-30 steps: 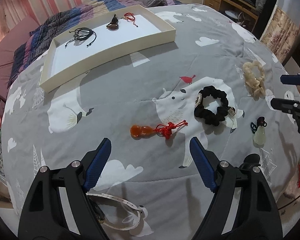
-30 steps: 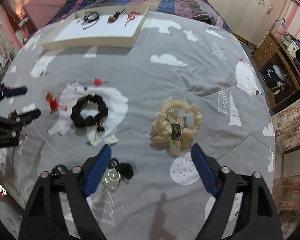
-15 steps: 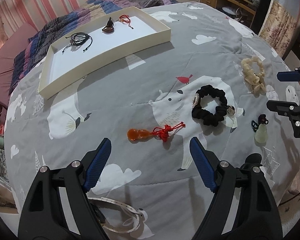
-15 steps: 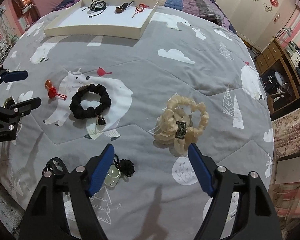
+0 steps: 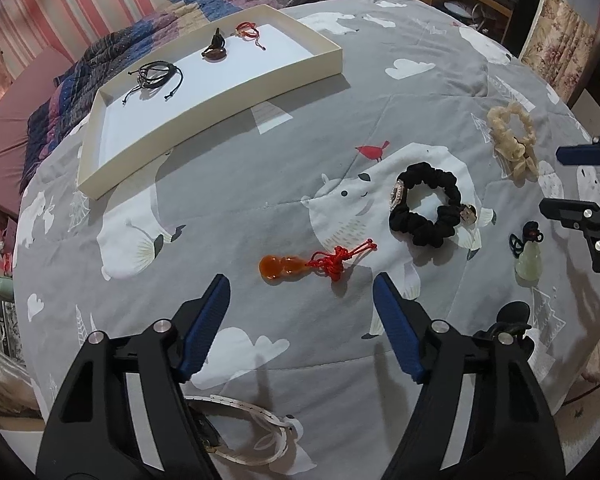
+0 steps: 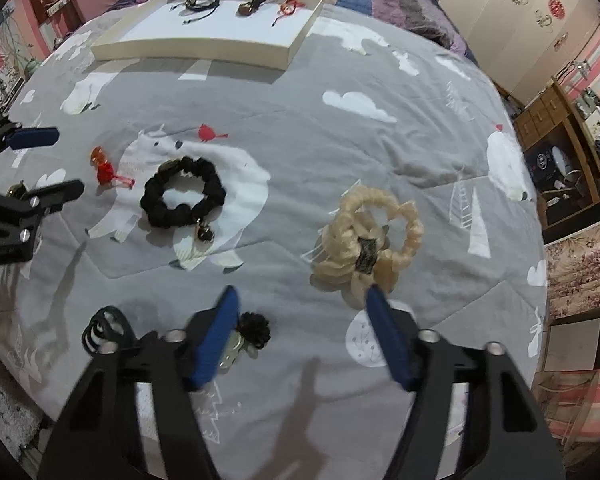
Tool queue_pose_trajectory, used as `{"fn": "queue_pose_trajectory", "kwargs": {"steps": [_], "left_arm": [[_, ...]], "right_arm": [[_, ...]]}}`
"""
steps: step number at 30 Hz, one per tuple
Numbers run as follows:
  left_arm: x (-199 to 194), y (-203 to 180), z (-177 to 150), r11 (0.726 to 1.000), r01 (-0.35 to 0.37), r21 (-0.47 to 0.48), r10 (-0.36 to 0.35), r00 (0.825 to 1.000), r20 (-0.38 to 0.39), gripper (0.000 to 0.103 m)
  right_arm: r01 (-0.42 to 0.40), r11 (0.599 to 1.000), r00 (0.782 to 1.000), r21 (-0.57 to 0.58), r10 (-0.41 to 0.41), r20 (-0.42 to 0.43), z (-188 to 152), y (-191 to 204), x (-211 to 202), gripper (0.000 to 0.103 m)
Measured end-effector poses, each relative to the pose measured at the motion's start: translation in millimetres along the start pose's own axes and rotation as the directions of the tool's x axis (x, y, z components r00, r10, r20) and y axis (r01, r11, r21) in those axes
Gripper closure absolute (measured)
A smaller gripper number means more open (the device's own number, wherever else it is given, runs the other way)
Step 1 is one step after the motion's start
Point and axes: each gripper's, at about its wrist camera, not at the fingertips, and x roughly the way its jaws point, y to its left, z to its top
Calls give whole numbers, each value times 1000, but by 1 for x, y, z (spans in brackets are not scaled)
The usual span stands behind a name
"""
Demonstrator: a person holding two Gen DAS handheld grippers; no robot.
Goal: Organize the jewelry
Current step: 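Grasp the orange gourd pendant with the left tool while the right tool grasps the jade pendant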
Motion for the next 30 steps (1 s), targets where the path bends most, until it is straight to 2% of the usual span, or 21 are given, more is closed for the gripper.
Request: {"fn": "queue_pose_trajectory", "kwargs": {"steps": [6,8,10,17,21,26,30], "left_arm": [[2,-3,5,1000,14,2,-14,1000,-2,30],[7,-2,8,1000,15,-11,-15,1000,-23,33],[11,-1,11,999,26,-28,-28,998,-52,42],[19,-1,19,998,16,-58,-21,996,-87,44],[30,-4,20,997,27,-67,-36,991,-126,58],[38,-9,19,997,38,-63,-47,989,-144,61],[41,-11,18,997,43,-62,-53,986,-159,74]], "right_arm": [[-35,999,999,28,36,-41,-2,-2,9,49],[-49,998,997,39,51,-55,-3,-2,14,52],[-64,997,996,50,67,-64,-3,-2,17,56],[-94,994,992,62,99,-83,-5,1,23,57],[-103,992,989,68,109,-96,-6,2,29,61],[-108,991,989,78,115,-90,-9,1,30,62],[-132,987,986,90,140,-89,-10,1,32,68]]}}
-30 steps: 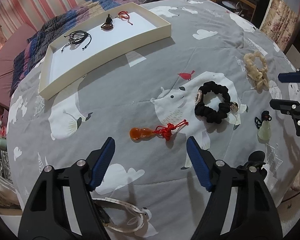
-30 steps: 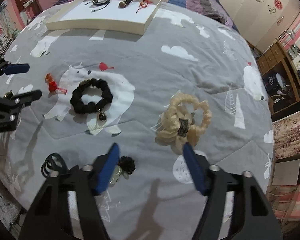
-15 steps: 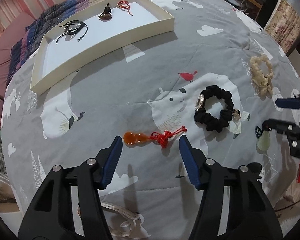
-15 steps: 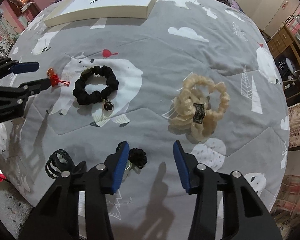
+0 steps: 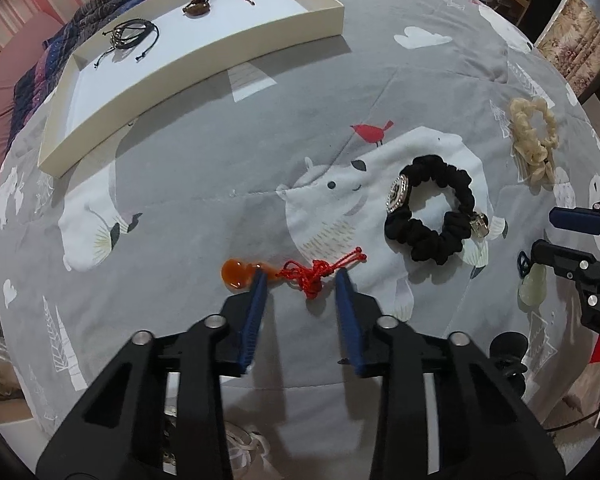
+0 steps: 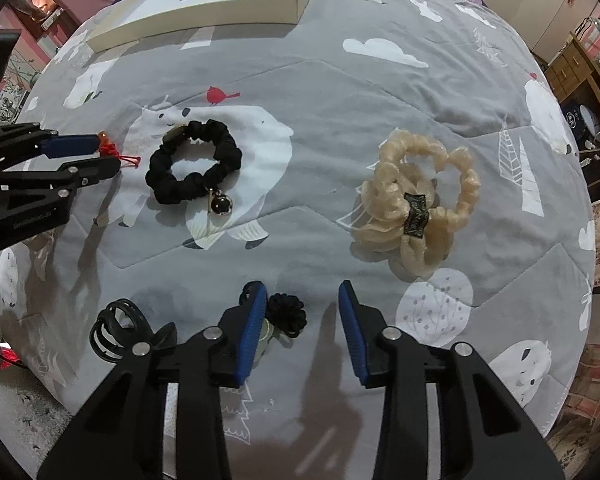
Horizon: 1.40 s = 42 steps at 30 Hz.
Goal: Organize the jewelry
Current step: 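Grasp the orange gourd pendant with the left tool while the right tool grasps the jade pendant, then carry the orange gourd pendant and jade pendant over the white tray with both tools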
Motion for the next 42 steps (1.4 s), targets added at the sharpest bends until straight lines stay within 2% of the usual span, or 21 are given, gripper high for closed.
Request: {"fn": "queue_pose_trajectory", "kwargs": {"steps": [8,13,23,29,42], "left_arm": [[8,-8,3,1000,0,0,0,1000,-6,79],[11,-4,3,1000,-1,-7,1,1000,-15,94],[5,1,2,1000,-24,3,24,1000,4,98],[-11,1,-1,999,-33,0,33,999,43,98],[-55,23,-1,999,-5,-46,12,988,157,98]], "right_arm": [[-51,998,999,40,51,1,0,-7,4,76],[-57,998,998,32,56,5,1,-3,3,85],[-41,999,999,12,40,28,-1,6,2,90],[-22,1000,998,-15,23,55,2,12,-6,92],[-2,1000,983,-6,4,182,32,5,-51,93]]}}
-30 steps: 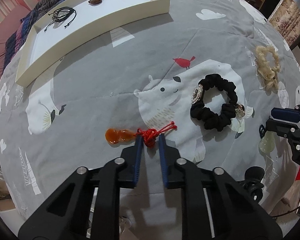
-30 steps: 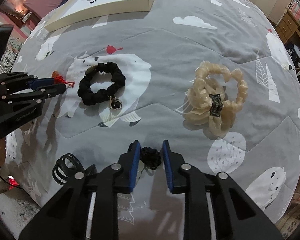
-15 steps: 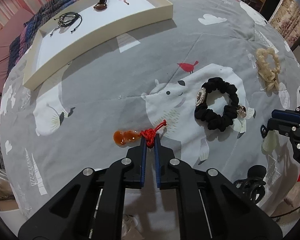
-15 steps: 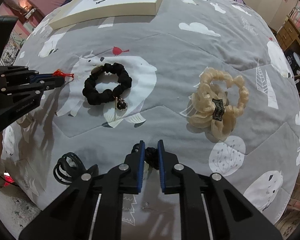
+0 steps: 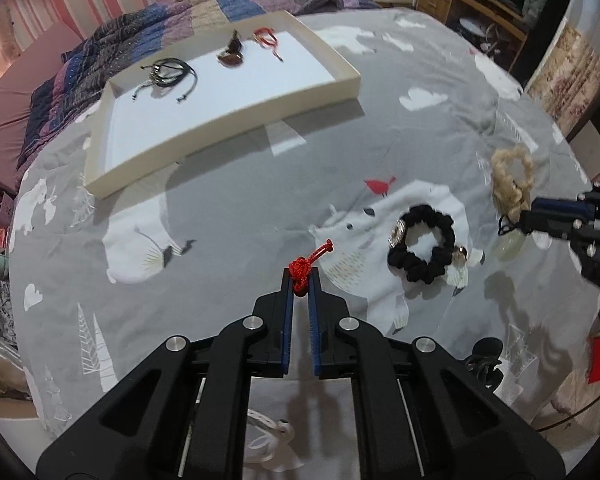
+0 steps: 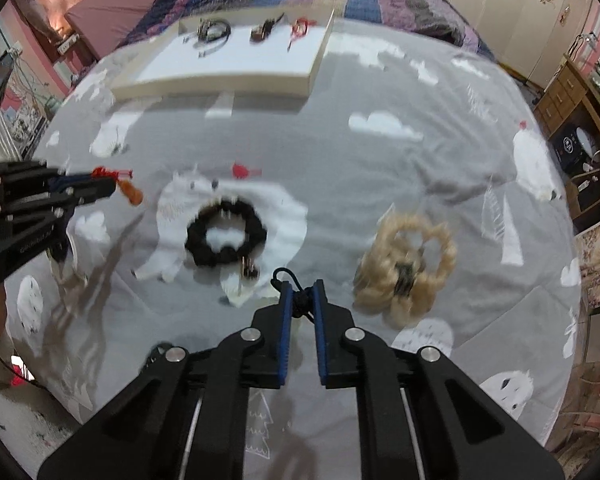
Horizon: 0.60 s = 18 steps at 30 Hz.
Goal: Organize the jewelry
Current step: 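Carry the orange gourd pendant and jade pendant over the white tray with both tools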
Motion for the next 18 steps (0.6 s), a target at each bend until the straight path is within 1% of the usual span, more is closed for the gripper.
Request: {"fn": "queue_pose_trajectory", "kwargs": {"steps": [5,8,12,16,18], "left_arm": [[-10,21,10,999,10,-40,-9,1000,27,98],[-14,34,18,998,13,-58,-11,999,40,98],[-16,54,31,996,8,-88,-3,999,50,98],[-14,84,53,990,-5,-140,15,998,69,98],[-10,95,63,987,-6,-161,18,997,73,98]], "right_arm": [[5,1000,998,-3,-5,61,31,0,-15,93],[4,1000,996,-7,-3,91,53,4,-16,93],[-20,1000,993,-2,20,115,87,12,-5,93],[-53,999,990,2,53,134,122,22,8,93],[-79,997,988,9,77,137,145,27,18,93]]}}
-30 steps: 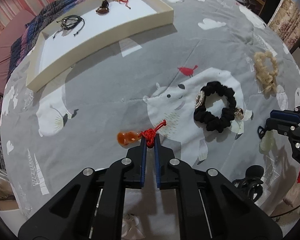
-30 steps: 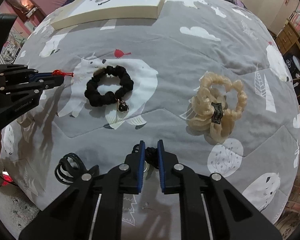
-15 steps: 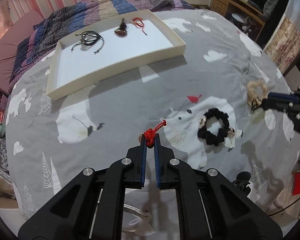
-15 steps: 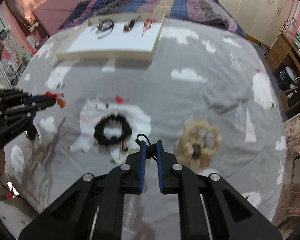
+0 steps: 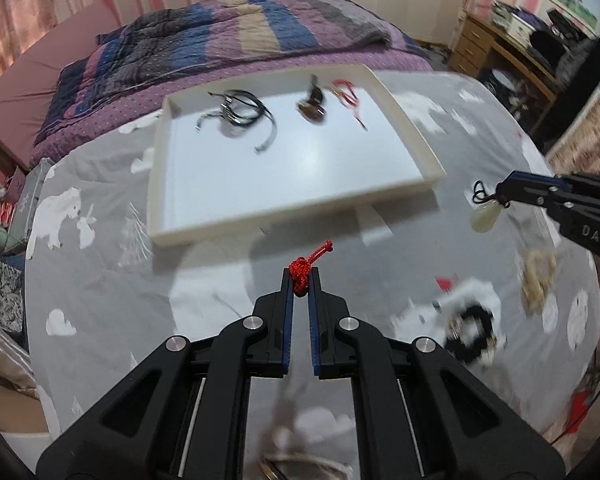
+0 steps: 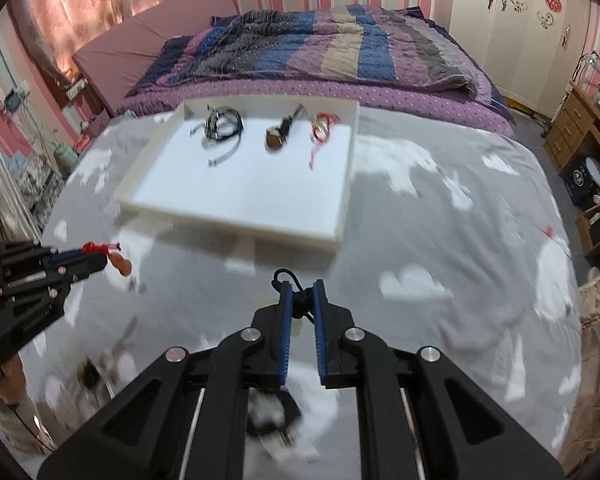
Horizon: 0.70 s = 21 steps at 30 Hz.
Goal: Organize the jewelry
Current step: 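Carry the orange gourd pendant and jade pendant over the white tray with both tools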
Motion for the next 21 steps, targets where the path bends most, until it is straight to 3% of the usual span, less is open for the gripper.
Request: {"fn": "queue_pose_trajectory", "kwargs": {"steps": [10,21], "left_arm": [[46,64,86,995,-17,-102,21,999,38,98],[140,114,136,982,-52,-183,53,999,-1,98]], "right_arm": [[-21,997,1000,68,21,6,92,5,80,93],[89,992,996,91,-91,23,129,-21,153,93]]}}
